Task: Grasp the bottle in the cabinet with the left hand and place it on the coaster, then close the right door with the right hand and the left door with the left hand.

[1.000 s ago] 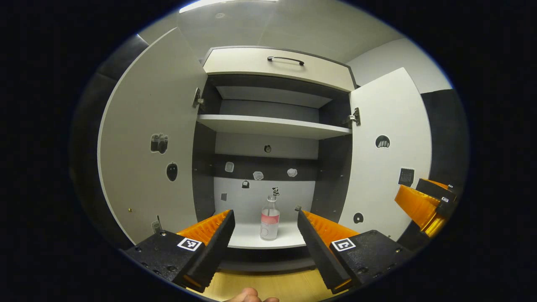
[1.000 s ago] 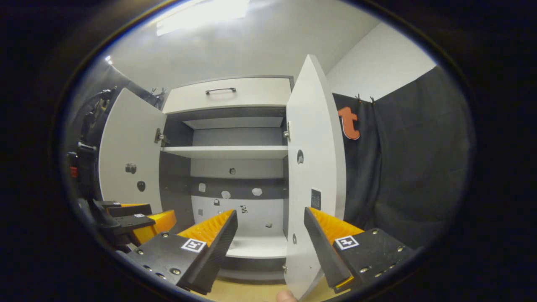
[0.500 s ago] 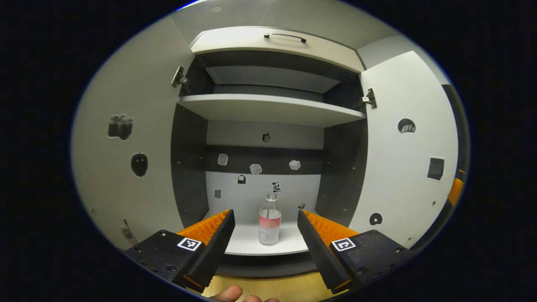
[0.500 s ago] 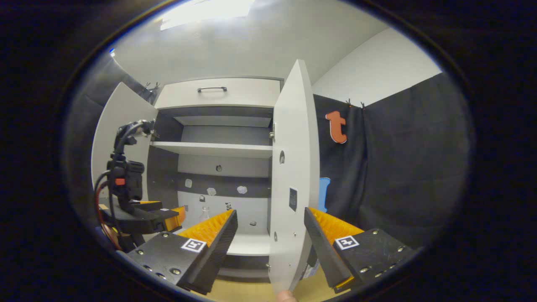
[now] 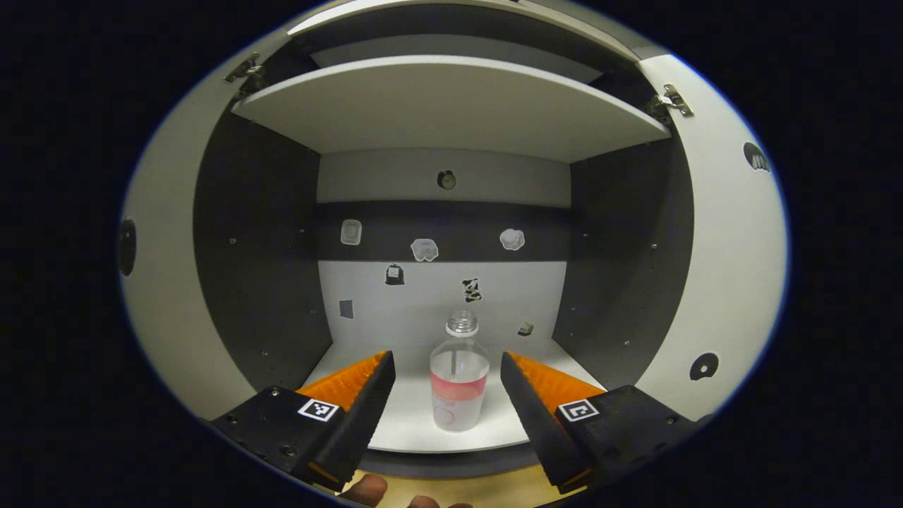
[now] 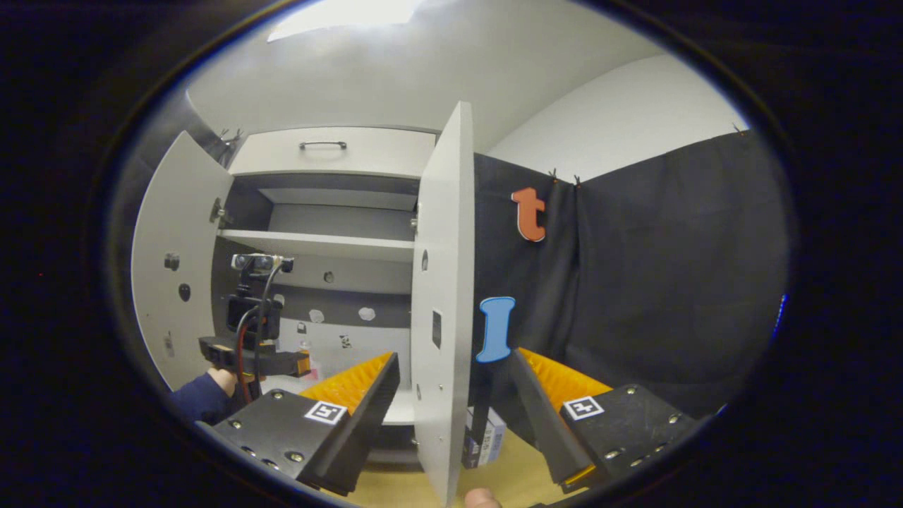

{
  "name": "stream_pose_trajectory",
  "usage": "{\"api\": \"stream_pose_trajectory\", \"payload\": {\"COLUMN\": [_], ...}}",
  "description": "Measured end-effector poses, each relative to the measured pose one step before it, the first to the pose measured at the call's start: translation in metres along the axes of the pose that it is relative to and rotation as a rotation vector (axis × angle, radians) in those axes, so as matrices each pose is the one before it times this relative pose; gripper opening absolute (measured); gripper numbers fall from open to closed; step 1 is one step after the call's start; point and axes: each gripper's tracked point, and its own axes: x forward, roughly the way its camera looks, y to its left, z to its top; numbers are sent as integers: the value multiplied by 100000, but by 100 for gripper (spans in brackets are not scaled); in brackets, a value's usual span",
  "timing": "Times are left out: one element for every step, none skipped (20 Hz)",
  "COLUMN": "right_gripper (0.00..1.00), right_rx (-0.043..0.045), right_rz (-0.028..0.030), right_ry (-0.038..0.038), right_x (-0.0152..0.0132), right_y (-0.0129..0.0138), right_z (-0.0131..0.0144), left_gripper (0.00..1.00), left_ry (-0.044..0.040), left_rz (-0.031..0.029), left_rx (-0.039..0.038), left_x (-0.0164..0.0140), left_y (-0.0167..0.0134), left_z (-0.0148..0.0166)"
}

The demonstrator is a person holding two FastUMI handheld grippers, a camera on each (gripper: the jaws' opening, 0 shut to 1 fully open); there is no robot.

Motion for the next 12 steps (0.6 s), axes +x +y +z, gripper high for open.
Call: {"api": "stream_pose_trajectory", "payload": {"right_gripper": [93, 94, 95, 96, 96, 93, 93, 93, 93, 96, 96, 96], "right_rx": [-525, -465, -322, -187, -58, 84, 212, 311, 297, 125, 7, -33], "right_rz": [-1785, -1605, -1304, -1298, -1028, -944, -751, -526, -402, -428, -305, -247], "right_ry": [233, 275, 328, 329, -3, -345, -325, -315, -254, -196, -13, 143], "right_x": [-46, -165, 6, -28, -78, -132, -250, -124, 137, 52, -192, -48], "right_y": [-560, -461, -514, -368, -417, -273, -243, -164, -251, -112, -132, -127], "right_z": [-207, -70, -272, 6, -36, 55, 118, 17, 12, 55, -122, -105], "left_gripper": [97, 97, 97, 97, 97, 97, 97, 97, 97, 97, 98, 98], "left_ry": [1146, 1164, 1045, 1890, 1942, 1852, 2597, 2458, 2473, 1959, 2212, 2902], "left_rz": [350, 730, 471, 704, 671, 193, 366, 940, 1158, 852, -523, -570], "left_rx": [324, -8, -74, -323, -701, -883, -534, -181, -254, -1088, -941, -707], "left_x": [1002, 810, 838, 408, 821, 852, 697, 553, 506, 377, 457, 254], "left_y": [-91, 22, -85, -6, 106, -89, -17, 186, 202, 29, -112, -93], "left_z": [-119, -238, -106, -390, -348, -362, -438, -477, -316, -305, -214, -624]}}
